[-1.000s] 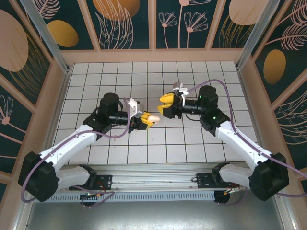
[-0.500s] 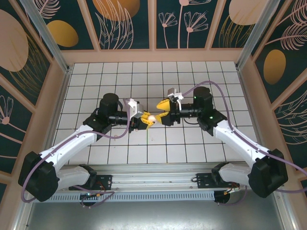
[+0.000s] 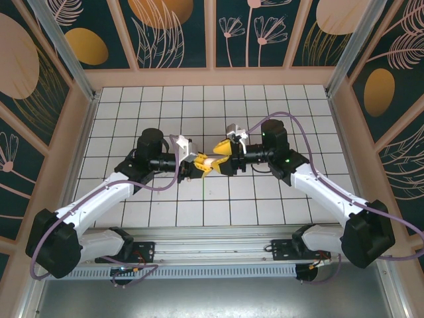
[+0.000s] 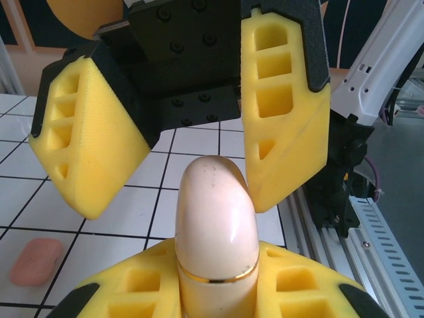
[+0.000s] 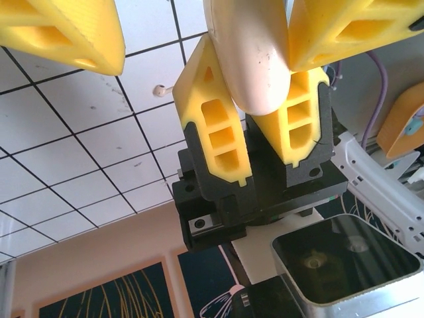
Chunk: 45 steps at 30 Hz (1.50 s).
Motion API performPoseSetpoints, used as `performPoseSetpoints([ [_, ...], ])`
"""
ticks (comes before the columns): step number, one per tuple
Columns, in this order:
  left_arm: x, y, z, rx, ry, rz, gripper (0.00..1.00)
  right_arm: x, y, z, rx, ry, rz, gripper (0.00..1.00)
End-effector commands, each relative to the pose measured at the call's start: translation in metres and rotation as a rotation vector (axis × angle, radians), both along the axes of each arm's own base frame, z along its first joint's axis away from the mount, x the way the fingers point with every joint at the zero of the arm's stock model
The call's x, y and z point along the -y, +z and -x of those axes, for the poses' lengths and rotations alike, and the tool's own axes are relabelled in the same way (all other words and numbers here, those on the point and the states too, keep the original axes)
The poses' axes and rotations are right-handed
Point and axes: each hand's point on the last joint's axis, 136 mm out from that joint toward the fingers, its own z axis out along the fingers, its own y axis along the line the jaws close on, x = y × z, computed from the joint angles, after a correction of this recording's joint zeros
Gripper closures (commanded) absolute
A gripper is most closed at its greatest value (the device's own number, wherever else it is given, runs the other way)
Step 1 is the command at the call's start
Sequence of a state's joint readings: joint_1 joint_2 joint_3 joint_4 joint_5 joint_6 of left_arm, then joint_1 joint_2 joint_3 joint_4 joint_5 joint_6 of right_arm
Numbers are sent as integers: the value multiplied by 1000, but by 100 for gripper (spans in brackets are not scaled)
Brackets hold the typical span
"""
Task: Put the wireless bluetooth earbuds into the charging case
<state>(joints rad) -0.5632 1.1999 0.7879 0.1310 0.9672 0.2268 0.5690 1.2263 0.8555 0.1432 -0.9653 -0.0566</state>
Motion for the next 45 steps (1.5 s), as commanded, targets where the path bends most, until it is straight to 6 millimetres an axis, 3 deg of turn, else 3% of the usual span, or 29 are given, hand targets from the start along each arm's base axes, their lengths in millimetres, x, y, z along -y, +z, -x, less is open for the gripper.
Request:
performPoseSetpoints([
  [1,3,17,9,40,-58,50,79,4,14,-24,25,-120,-19,35],
  [5,2,17,9,43,-54,49,79,12,18,-36,22,-173,-42,36],
  [12,2,16,8,42,-50,45,79,13,17,-38,9,-179,-55,36],
  [34,10,-2,-5,-42,-42,32,81,18,34,-25,31,-137,-99,34],
  [45,11,3,-1,-30,-69,51,81,13,14,-9,-45,-2,-56,39],
])
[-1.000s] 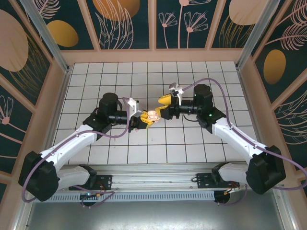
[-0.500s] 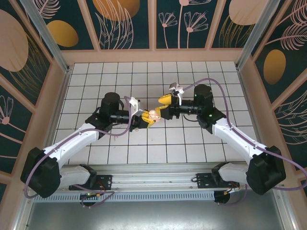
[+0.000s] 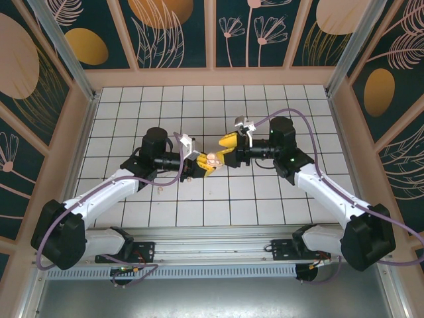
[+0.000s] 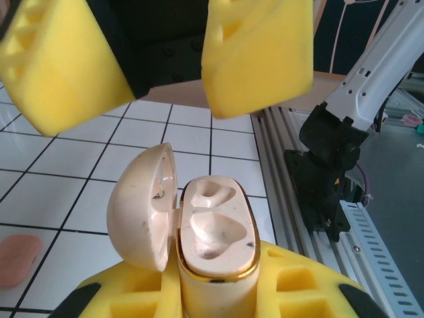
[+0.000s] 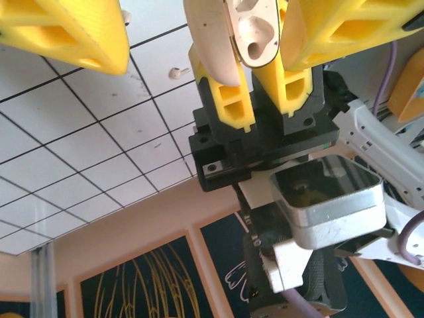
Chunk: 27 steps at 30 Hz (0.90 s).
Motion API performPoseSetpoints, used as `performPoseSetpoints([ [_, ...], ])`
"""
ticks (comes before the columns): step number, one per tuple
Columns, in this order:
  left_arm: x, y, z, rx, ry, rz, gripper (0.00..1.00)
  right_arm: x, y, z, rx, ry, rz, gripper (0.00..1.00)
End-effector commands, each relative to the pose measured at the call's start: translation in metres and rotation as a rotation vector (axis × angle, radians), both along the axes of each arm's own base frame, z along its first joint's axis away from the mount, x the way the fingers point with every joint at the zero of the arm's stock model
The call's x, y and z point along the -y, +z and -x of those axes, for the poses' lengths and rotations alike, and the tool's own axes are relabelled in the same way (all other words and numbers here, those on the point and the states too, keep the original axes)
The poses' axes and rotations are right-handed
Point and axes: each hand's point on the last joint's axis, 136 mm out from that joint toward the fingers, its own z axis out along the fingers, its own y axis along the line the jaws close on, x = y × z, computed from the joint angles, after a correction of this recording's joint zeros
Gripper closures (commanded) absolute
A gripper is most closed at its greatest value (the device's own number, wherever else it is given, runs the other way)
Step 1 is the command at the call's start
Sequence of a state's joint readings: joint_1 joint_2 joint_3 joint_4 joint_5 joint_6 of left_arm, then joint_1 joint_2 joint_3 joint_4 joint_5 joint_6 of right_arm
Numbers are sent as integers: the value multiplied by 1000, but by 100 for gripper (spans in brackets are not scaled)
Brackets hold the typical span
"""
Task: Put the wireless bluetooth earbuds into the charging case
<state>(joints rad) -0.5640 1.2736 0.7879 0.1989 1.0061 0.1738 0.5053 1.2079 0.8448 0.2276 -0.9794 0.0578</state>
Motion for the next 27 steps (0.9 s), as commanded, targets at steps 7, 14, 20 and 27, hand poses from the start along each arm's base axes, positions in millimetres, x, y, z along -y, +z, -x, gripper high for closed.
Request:
performPoseSetpoints([
  [7,3,18,5,41,-48,59,80,-5,-2,20,-16,165,-1,46],
  [14,4,22,8,49,-72,70,80,-8,-3,23,-19,191,6,59],
  [20,3,23,10,58,-83,75,80,-10,3,22,4,194,0,70],
  [27,3,28,11,75,-84,82,79,-11,7,23,21,201,-9,82],
])
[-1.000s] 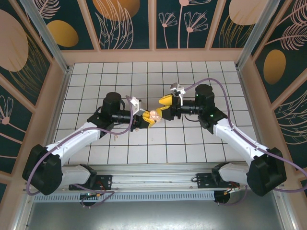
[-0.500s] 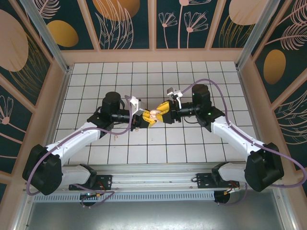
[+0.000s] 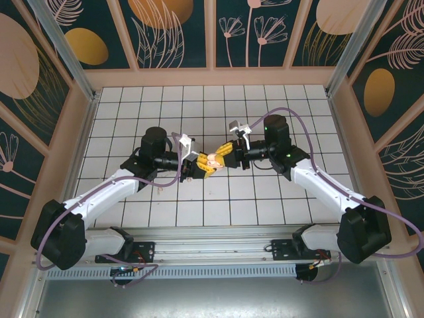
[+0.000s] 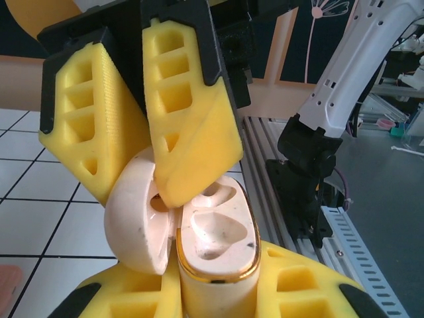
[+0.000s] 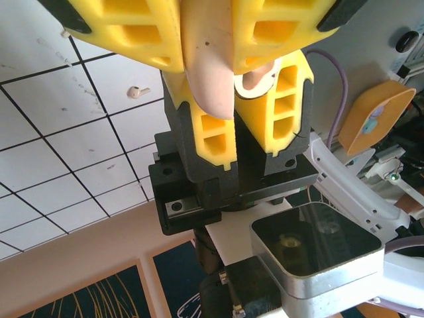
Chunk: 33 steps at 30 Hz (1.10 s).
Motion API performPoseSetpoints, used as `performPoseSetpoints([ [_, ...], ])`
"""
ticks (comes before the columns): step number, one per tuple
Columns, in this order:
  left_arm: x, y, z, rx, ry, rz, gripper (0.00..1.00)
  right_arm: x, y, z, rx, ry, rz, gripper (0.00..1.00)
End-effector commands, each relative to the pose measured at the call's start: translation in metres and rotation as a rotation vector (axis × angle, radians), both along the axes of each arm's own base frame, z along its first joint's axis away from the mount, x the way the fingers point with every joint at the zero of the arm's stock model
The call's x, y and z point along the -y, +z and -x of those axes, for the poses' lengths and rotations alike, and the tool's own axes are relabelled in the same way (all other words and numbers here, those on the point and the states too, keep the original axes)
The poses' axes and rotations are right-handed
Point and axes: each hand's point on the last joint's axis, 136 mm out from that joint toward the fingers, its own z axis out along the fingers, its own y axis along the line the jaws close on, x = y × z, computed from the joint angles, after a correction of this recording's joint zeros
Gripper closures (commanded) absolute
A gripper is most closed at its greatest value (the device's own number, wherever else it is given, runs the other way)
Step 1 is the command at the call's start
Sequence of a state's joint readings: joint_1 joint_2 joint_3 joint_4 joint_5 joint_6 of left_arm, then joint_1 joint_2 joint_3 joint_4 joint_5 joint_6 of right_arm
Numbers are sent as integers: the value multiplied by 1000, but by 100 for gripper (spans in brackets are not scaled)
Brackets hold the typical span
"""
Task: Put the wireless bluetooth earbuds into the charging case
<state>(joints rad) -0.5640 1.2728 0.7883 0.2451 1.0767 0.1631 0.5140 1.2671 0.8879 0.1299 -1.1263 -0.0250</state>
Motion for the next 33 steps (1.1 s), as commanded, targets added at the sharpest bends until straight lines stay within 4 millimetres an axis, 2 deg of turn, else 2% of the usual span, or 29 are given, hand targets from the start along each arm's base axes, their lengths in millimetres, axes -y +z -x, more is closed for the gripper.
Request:
performPoseSetpoints([
  [1,1,18,2,60,-19,39,79,-4,18,5,57,40,-36,83],
  [9,1,15,0,65,1,34,77,-2,25,12,93,48,-51,87],
  [17,1,14,-3,57,14,29,70,1,28,14,123,20,-75,89],
  [23,1,13,-3,56,16,28,71,2,32,14,133,17,-76,89],
  [27,1,11,-3,50,13,24,69,2,34,14,141,12,-80,89],
  [33,1,10,-3,51,7,26,73,3,34,15,143,5,-75,88],
])
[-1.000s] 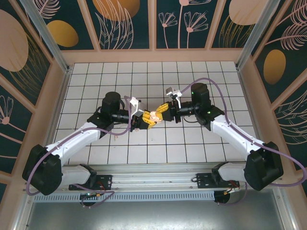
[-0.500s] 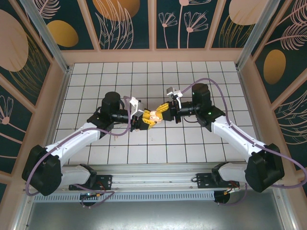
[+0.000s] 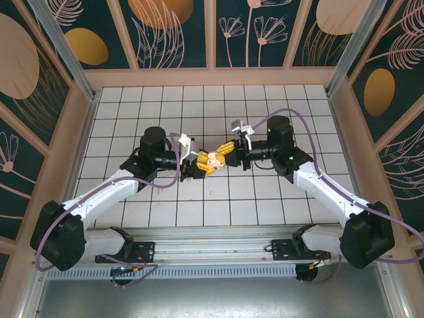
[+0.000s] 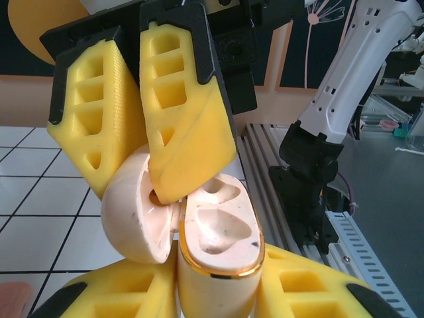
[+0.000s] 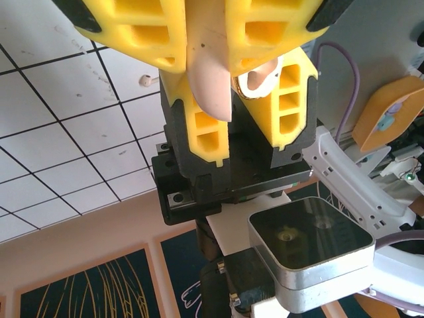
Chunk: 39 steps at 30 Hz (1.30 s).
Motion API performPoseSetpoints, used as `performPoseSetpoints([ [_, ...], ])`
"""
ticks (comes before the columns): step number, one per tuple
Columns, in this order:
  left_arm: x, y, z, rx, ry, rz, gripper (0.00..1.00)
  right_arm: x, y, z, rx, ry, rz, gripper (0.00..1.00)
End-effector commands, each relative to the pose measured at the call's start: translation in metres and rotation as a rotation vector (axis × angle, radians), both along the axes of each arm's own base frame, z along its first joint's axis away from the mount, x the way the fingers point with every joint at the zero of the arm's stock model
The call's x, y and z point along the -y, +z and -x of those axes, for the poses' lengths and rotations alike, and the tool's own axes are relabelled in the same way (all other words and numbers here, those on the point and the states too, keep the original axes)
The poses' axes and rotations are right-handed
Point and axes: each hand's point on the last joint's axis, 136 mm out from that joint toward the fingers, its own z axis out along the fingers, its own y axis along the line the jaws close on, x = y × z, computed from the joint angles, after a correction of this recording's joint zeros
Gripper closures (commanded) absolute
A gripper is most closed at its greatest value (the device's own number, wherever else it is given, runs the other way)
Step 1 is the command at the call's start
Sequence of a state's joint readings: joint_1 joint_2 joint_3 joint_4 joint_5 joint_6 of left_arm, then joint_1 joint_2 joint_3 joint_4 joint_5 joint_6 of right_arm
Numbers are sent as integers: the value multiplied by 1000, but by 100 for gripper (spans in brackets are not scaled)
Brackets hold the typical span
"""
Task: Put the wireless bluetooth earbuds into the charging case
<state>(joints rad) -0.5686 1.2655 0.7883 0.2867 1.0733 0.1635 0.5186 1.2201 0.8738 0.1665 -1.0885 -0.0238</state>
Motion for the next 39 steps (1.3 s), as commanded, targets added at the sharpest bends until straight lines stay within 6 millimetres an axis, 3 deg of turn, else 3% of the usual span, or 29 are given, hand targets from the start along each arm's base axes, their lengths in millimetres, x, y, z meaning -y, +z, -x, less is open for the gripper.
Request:
performPoseSetpoints([
  [1,0,2,-3,8,9,0,75,1,21,13,80,37,-47,88],
  [5,0,2,-1,7,2,-2,79,1,20,12,77,30,-44,88],
  [12,-2,2,1,18,3,-5,81,1,17,6,65,-9,-44,64],
  [20,-2,-4,1,-12,4,-6,81,2,27,7,83,-14,-61,50],
  [30,-26,-23,-25,-68,157,11,85,7,43,-21,35,-210,-38,44],
  [35,-45,-34,-42,-128,273,58,85,11,38,-49,-74,-375,23,44],
  [39,-61,-45,-55,-174,362,76,84,10,35,-54,-132,-418,57,44],
])
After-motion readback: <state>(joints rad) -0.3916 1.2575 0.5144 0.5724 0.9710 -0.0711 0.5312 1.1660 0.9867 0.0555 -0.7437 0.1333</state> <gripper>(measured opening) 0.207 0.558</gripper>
